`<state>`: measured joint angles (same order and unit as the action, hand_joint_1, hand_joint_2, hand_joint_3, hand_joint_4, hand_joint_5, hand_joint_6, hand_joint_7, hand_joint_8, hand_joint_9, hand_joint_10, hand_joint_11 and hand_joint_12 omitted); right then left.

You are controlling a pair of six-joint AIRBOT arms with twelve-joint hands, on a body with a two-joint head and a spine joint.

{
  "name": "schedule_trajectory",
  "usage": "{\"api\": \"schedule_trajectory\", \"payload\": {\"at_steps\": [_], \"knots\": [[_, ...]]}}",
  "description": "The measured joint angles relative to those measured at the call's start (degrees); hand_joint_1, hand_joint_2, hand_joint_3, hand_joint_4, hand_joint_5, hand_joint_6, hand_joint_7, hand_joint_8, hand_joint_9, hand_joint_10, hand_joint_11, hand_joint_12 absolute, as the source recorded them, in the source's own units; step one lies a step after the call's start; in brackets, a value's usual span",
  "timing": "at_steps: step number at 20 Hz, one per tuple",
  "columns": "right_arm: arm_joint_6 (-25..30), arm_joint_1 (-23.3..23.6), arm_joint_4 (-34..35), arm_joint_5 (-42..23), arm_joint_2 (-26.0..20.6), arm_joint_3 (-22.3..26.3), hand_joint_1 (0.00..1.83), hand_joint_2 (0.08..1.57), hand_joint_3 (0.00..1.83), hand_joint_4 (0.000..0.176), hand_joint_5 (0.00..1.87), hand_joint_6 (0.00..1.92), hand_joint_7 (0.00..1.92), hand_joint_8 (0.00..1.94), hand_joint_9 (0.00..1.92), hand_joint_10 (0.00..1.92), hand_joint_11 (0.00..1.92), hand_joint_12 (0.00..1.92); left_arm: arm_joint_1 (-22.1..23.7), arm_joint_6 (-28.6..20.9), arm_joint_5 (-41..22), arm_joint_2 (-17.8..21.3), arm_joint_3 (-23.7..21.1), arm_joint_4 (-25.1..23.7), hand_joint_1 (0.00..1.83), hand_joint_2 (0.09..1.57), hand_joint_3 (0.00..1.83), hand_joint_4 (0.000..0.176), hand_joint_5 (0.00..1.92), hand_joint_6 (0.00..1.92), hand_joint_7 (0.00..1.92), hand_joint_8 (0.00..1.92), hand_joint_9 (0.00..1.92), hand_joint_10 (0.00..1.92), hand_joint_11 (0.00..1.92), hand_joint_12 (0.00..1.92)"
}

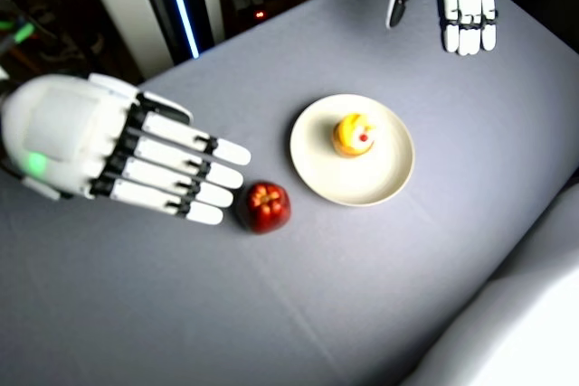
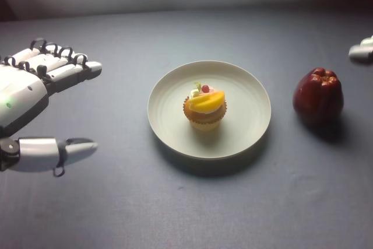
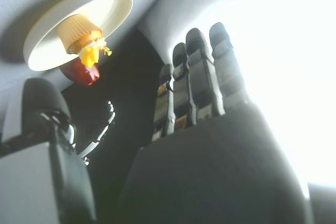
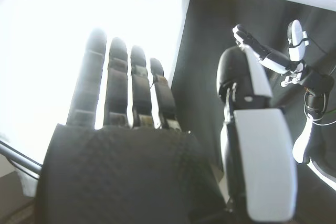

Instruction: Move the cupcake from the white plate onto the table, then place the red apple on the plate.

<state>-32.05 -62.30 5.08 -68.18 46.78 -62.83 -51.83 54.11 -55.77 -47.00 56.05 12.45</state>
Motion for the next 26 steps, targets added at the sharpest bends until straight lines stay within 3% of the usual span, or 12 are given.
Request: {"api": "schedule_trajectory", "payload": {"at_steps": [1,4,10,14,15,16,17,20,21,23,25,26], "knots": [[0.02,-0.17,-0.07,-0.04,0.04,0.00,0.67,1.26,0.00,0.013,0.46,0.00,0.38,0.00,0.32,0.00,0.12,0.42,0.00,0.00,0.00,0.00,0.00,-0.02,0.46,1.04,0.01,0.007,0.28,0.01,0.22,0.01,0.16,0.02,0.08,0.25],[0.00,-0.17,-0.11,0.37,0.44,-0.07,0.65,1.26,0.00,0.014,0.47,0.00,0.40,0.00,0.33,0.00,0.16,0.36,0.35,0.00,0.63,-0.11,0.46,-0.83,0.45,1.03,0.00,0.037,0.26,0.00,0.20,0.00,0.15,0.01,0.07,0.24],[0.00,-0.17,-0.17,0.42,0.59,-0.35,0.71,1.28,0.00,0.005,0.46,0.00,0.39,0.00,0.34,0.00,0.17,0.35,6.84,-0.15,4.61,-4.66,3.85,-3.63,0.56,0.97,0.00,0.023,0.27,0.00,0.21,0.00,0.14,0.01,0.06,0.22],[-0.04,-0.17,-0.22,0.39,0.59,-0.42,0.70,1.28,0.00,0.032,0.46,0.00,0.40,0.00,0.34,0.00,0.16,0.35,12.31,-0.66,8.41,-9.55,7.65,-5.33,0.53,0.88,0.00,0.114,0.28,0.00,0.23,0.00,0.16,0.00,0.07,0.19],[-0.04,-0.17,-0.20,0.44,0.59,-0.42,0.72,1.28,0.00,0.022,0.47,0.00,0.40,0.00,0.34,0.00,0.16,0.35,13.33,-0.68,9.38,-10.29,8.24,-5.77,0.55,0.90,0.00,0.092,0.27,0.00,0.21,0.00,0.14,0.00,0.05,0.19],[-0.07,-0.17,-0.17,0.46,0.59,-0.42,0.73,1.27,0.00,0.021,0.47,0.00,0.40,0.00,0.33,0.00,0.16,0.34,14.91,-0.83,10.73,-11.82,9.25,-6.36,0.56,0.89,0.00,0.135,0.28,0.00,0.19,0.00,0.12,0.00,0.03,0.18],[-0.07,-0.17,-0.20,0.39,0.59,-0.42,0.71,1.27,0.00,0.017,0.47,0.00,0.40,0.00,0.34,0.00,0.17,0.34,16.33,-0.87,11.69,-13.31,10.16,-6.58,0.58,0.88,0.00,0.151,0.27,0.00,0.18,0.00,0.13,0.00,0.04,0.18],[-0.09,-0.17,-0.15,0.42,0.59,-0.42,0.73,1.27,0.00,0.013,0.48,0.00,0.40,0.00,0.34,0.00,0.17,0.33,18.67,-1.11,13.70,-17.42,12.55,-7.37,0.79,0.92,0.00,0.076,0.32,0.00,0.29,0.00,0.27,0.00,0.19,0.19],[-0.09,-0.17,-0.26,0.37,0.70,-0.68,0.71,1.27,0.00,0.014,0.47,0.00,0.40,0.00,0.34,0.00,0.18,0.33,19.37,-1.46,14.78,-19.34,13.66,-7.37,0.83,0.91,0.00,0.064,0.34,0.00,0.34,0.01,0.31,0.01,0.19,0.18],[-0.09,-0.17,-0.11,0.39,0.83,-0.76,0.67,1.27,0.00,0.016,0.46,0.00,0.38,0.00,0.33,0.00,0.17,0.32,20.33,-1.73,17.29,-22.51,16.13,-7.26,0.81,0.90,0.01,0.090,0.30,0.00,0.35,0.01,0.28,0.00,0.04,0.35],[-0.11,-0.17,-0.20,0.39,1.11,-0.92,0.64,1.27,0.00,0.031,0.47,0.00,0.39,0.00,0.34,0.00,0.18,0.31,21.22,-1.75,19.15,-24.55,17.92,-7.21,0.84,0.88,0.00,0.035,0.33,0.01,0.40,0.01,0.37,0.01,0.09,0.63],[-0.11,-0.15,-0.13,0.44,1.36,-1.07,0.64,1.27,0.00,0.036,0.47,0.00,0.39,0.00,0.33,0.00,0.17,0.30,21.88,-1.75,20.22,-25.90,19.02,-7.15,0.85,0.89,0.00,0.031,0.33,0.00,0.38,0.00,0.37,0.00,0.07,0.63]]}}
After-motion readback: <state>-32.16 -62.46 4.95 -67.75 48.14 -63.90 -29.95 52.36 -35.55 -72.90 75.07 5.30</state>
